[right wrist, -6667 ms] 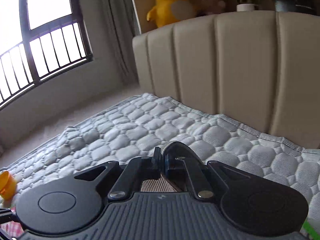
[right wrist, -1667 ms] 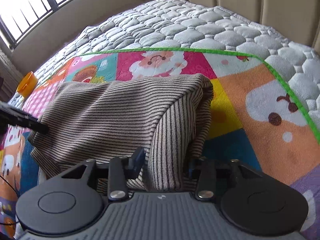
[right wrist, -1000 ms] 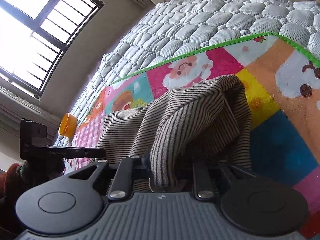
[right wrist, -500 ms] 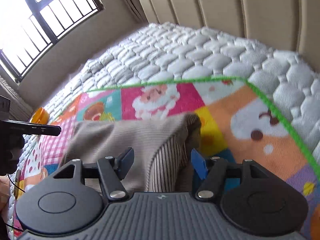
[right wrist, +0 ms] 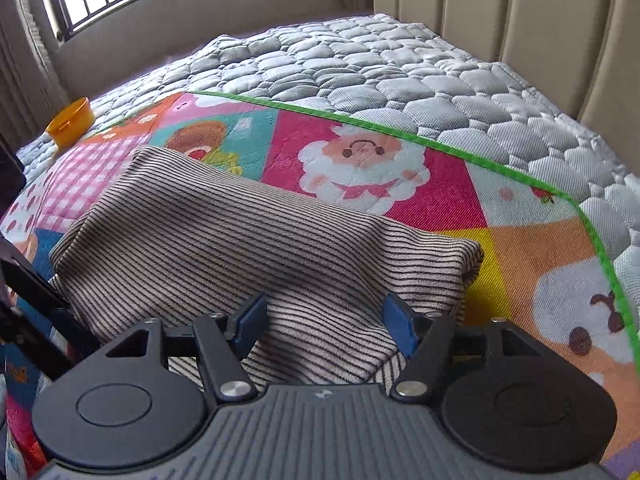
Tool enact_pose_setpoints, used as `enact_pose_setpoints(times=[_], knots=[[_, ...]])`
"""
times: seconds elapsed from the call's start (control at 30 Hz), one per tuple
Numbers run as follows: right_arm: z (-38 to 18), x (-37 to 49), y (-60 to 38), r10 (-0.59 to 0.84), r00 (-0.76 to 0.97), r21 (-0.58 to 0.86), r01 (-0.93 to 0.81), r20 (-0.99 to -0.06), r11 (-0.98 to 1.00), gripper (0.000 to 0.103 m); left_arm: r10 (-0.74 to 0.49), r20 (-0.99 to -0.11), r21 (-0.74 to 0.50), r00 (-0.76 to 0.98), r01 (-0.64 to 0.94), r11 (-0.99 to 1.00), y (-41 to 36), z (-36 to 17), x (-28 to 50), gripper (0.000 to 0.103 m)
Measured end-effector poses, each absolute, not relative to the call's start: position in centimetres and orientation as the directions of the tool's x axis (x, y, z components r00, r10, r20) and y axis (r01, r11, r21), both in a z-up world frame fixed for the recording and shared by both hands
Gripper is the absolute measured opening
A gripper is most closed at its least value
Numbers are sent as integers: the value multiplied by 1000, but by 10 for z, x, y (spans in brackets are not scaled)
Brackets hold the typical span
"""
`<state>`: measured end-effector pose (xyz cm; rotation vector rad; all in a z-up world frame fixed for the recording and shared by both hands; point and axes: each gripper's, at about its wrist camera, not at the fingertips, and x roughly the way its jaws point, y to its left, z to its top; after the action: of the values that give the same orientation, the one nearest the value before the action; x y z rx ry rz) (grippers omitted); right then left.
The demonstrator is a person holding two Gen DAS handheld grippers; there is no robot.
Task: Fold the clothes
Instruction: 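Fold the shirt over with the left gripper and release it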
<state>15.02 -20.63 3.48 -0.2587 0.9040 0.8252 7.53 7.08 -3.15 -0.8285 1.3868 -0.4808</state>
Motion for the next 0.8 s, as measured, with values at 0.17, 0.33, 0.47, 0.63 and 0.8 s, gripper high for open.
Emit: enact_pose_setpoints(times=[0.17, 0.33, 0.47, 0.63, 0.8], knots=[[54, 188, -208, 475, 491, 67, -641, -730, 764, 70, -732, -657, -754, 177, -159, 638, 70, -31, 88, 86], [14, 213, -196, 291, 555, -195, -655, -779, 730, 71, -706, -677, -736, 210, -170, 655, 74, -30, 107, 82], [12, 201, -212, 293, 561, -170, -631, -774, 757, 71, -620, -736, -659, 272, -76, 749, 80, -13, 145, 82], [12, 169, -227, 304, 544, -115, -605, -782, 788, 71, -469, -772, -530, 428, -27, 848, 92, 5, 201, 83], [13, 110, -212, 382, 466, -68, -699, -798, 712, 70, -398, -754, -508, 522, -81, 858, 120, 14, 220, 86]])
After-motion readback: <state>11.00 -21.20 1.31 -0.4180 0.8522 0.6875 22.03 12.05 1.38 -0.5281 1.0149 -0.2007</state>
